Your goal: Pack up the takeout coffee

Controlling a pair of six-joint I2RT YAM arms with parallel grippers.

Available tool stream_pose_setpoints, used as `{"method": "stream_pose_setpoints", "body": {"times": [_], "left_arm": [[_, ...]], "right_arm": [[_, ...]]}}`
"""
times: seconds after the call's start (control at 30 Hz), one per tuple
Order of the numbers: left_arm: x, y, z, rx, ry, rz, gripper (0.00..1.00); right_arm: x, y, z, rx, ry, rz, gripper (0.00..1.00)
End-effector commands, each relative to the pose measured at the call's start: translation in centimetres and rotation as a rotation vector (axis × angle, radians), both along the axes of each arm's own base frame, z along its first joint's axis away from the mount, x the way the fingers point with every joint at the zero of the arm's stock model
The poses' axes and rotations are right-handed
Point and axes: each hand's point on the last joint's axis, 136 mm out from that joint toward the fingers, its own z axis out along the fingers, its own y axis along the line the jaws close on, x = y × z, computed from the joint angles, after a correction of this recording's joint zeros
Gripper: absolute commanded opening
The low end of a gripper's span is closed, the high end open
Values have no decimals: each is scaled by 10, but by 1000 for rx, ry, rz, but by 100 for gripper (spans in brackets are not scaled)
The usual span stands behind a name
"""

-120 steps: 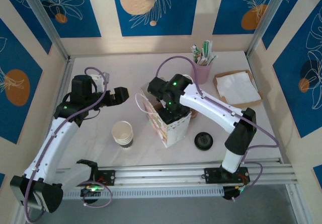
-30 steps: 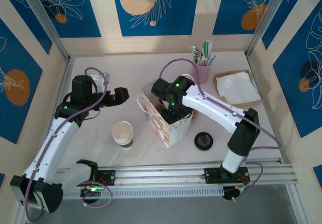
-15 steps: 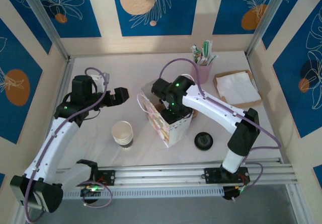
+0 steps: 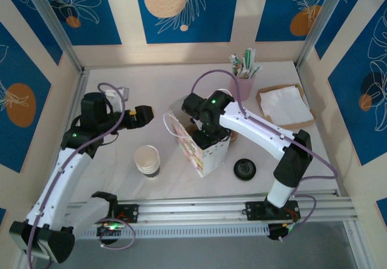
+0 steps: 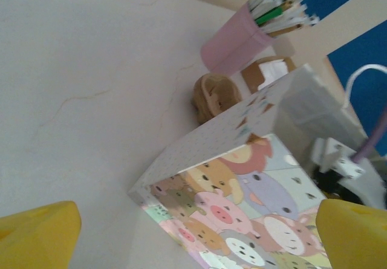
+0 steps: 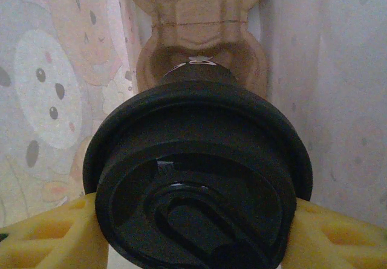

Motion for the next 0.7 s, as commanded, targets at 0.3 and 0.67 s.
{"method": "stream_pose_setpoints", "body": {"times": [0.3, 0.67], "left_arm": [[-20, 5, 70, -11, -244, -25, 100], [-19, -12, 76, -15, -226, -124, 99]], "right_arm": [[-4, 0, -2, 11, 31, 2, 61], [1, 3, 2, 35, -12, 10, 61]]}}
